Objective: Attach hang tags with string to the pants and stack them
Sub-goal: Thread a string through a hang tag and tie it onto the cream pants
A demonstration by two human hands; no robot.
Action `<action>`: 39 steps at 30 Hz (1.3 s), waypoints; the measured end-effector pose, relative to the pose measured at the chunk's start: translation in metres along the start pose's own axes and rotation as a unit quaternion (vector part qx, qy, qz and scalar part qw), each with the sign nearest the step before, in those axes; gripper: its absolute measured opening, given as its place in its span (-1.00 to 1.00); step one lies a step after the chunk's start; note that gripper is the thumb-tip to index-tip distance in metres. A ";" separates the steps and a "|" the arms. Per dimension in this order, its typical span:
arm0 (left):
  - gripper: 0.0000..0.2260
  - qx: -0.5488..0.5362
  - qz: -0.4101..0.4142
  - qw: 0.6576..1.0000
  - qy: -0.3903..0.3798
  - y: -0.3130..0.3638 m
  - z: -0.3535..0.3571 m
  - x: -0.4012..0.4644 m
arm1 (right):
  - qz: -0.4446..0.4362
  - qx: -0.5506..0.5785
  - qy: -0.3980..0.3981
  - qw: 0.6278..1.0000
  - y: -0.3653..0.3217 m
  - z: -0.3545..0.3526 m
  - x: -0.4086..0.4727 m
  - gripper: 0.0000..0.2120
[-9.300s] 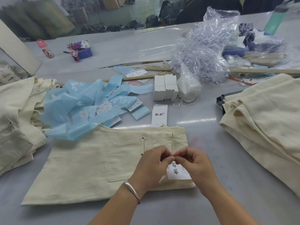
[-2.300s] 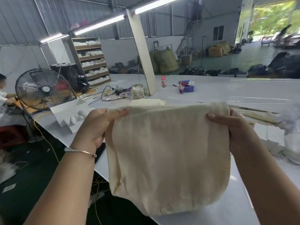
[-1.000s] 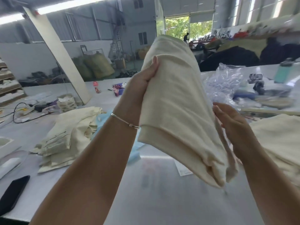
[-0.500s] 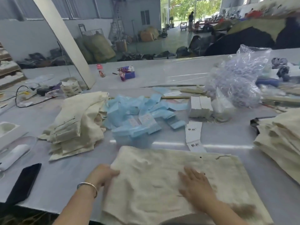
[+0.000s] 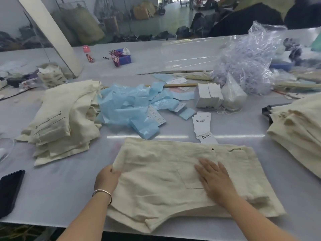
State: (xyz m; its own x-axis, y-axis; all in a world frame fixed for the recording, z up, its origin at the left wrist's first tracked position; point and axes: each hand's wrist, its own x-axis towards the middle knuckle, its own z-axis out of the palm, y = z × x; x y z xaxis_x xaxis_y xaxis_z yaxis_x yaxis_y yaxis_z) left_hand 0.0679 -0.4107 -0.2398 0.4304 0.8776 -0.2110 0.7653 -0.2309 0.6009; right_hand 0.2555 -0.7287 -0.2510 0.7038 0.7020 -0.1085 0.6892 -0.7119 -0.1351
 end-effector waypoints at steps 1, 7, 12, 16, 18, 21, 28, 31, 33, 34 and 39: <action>-0.69 0.013 -0.002 1.000 0.004 0.000 0.001 0.001 | 0.030 -0.016 0.005 0.999 0.003 -0.002 -0.004 -0.52; -0.82 0.185 0.075 0.968 0.151 0.026 0.014 -0.015 | 0.338 0.082 0.087 0.934 0.056 -0.025 -0.046 -0.29; -0.86 0.016 0.197 0.979 -0.048 0.083 0.064 -0.071 | 0.387 0.280 0.050 0.877 0.078 -0.038 -0.053 -0.51; -0.96 -0.207 0.162 0.910 -0.322 0.131 0.110 -0.129 | 0.302 0.403 0.146 0.851 0.067 -0.053 -0.050 -0.85; -0.89 -0.309 0.103 0.847 -0.421 0.150 0.124 -0.150 | 0.217 0.385 0.203 0.874 0.049 -0.058 -0.054 -0.84; -0.75 -0.371 0.070 0.801 -0.465 0.169 0.133 -0.163 | 0.088 0.401 0.193 0.891 0.027 -0.057 -0.059 -0.77; -0.91 -0.375 0.021 0.832 -0.408 0.171 0.147 -0.163 | 0.144 0.459 0.162 0.862 0.024 -0.050 -0.059 -0.86; -0.88 -0.407 0.001 0.805 -0.432 0.169 0.154 -0.166 | 0.213 0.443 0.177 0.853 0.035 -0.048 -0.055 -0.73; -0.87 -0.414 -0.016 0.803 -0.428 0.169 0.157 -0.166 | 0.229 0.474 0.178 0.831 0.043 -0.048 -0.053 -0.77; -0.86 -0.415 -0.018 0.802 -0.429 0.169 0.159 -0.165 | 0.228 0.482 0.179 0.827 0.047 -0.048 -0.053 -0.78; -0.76 -0.396 -0.029 0.803 -0.444 0.164 0.160 -0.158 | 0.101 0.302 0.194 0.928 0.060 -0.053 -0.051 -0.47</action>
State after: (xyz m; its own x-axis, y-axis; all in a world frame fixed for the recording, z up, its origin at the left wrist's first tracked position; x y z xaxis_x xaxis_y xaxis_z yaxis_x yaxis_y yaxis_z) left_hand 0.2023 -0.6540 -0.2312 0.8463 0.1495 -0.5114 0.4028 0.4488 0.7977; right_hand 0.2700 -0.8083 -0.2015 0.8975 0.4129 0.1549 0.3975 -0.6050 -0.6899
